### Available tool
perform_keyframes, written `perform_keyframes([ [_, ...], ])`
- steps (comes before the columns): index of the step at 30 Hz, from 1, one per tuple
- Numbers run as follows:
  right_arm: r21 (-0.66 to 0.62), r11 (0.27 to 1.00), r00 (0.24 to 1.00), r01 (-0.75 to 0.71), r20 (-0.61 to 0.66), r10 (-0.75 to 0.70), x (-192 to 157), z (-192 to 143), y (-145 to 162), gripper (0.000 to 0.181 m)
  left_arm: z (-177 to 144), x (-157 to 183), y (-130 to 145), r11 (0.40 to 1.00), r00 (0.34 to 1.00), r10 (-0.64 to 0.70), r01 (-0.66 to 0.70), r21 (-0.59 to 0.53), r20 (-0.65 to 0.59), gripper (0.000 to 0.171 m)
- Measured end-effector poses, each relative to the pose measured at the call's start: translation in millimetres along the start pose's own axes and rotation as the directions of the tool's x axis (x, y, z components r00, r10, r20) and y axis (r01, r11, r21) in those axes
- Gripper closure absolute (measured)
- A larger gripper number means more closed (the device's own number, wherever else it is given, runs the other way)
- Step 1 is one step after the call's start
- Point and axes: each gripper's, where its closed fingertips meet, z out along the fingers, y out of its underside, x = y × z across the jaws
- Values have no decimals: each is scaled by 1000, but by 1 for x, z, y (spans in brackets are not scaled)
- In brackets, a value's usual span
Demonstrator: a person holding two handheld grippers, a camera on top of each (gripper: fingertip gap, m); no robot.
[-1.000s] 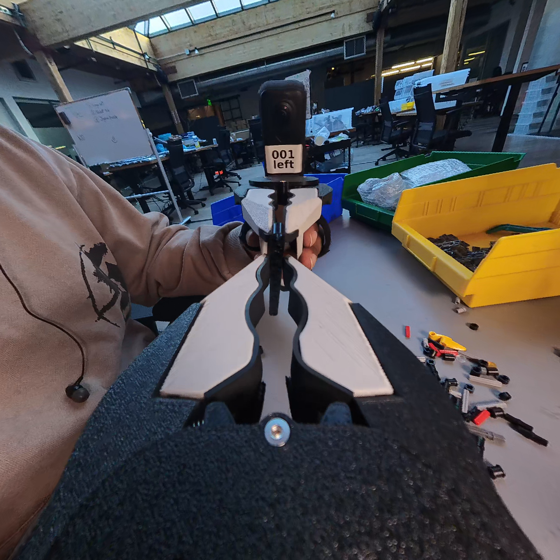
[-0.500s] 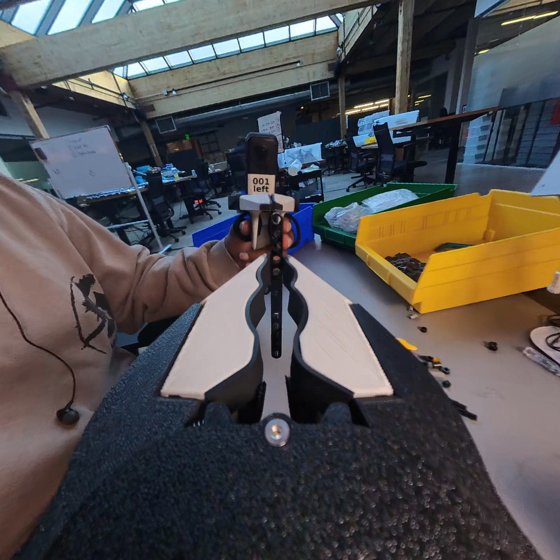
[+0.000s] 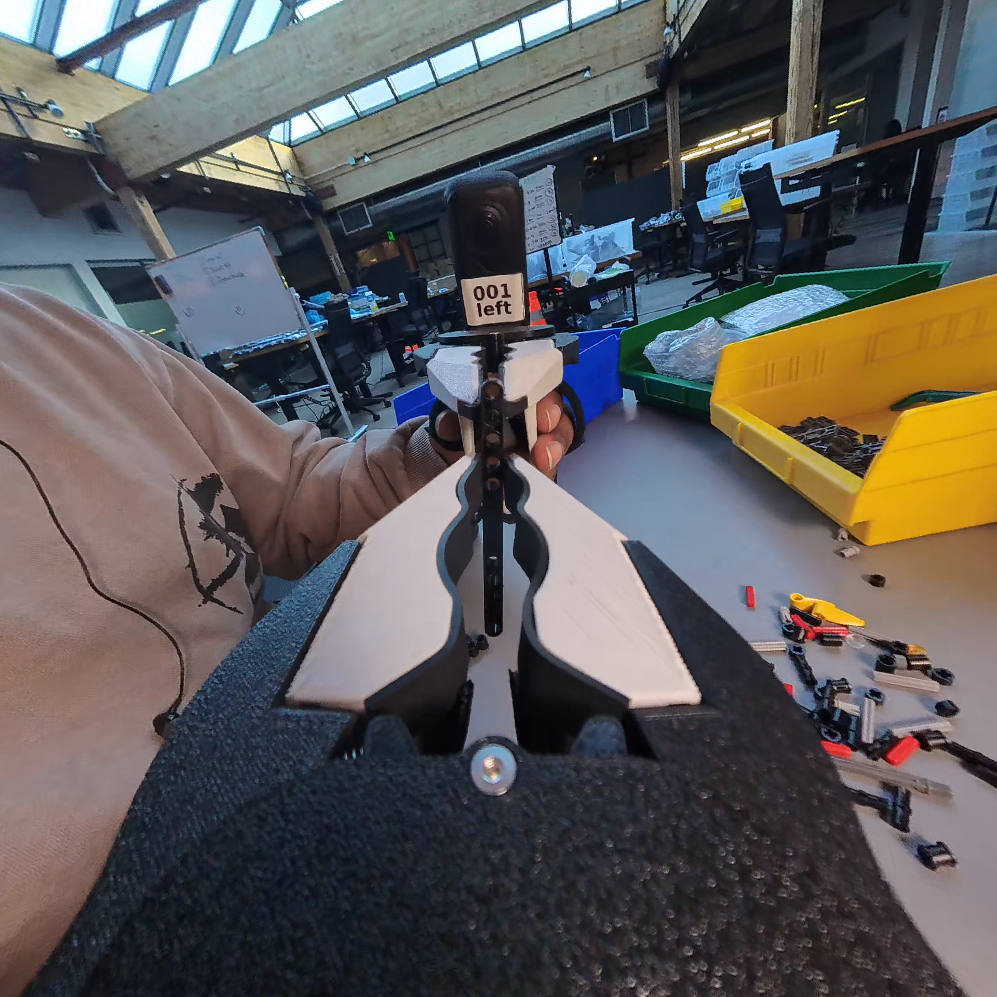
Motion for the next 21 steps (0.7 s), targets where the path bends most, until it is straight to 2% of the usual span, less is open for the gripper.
perform_keyframes([
  [12, 31, 999, 1000, -17, 22, 16, -1, -1, 0, 176, 1, 0, 1, 1000, 1000, 5, -5, -27, 19, 169],
  [17, 74, 997, 1000, 21, 14, -22, -1, -7, -9, 177, 1, 1, -3, 1000, 1000, -1, 2, -19, 29, 170],
  [21, 98, 993, 997, 72, 18, -75, -6, -8, -18, 177, -1, 6, -6, 1000, 1000, -24, 24, -6, -16, 170],
])
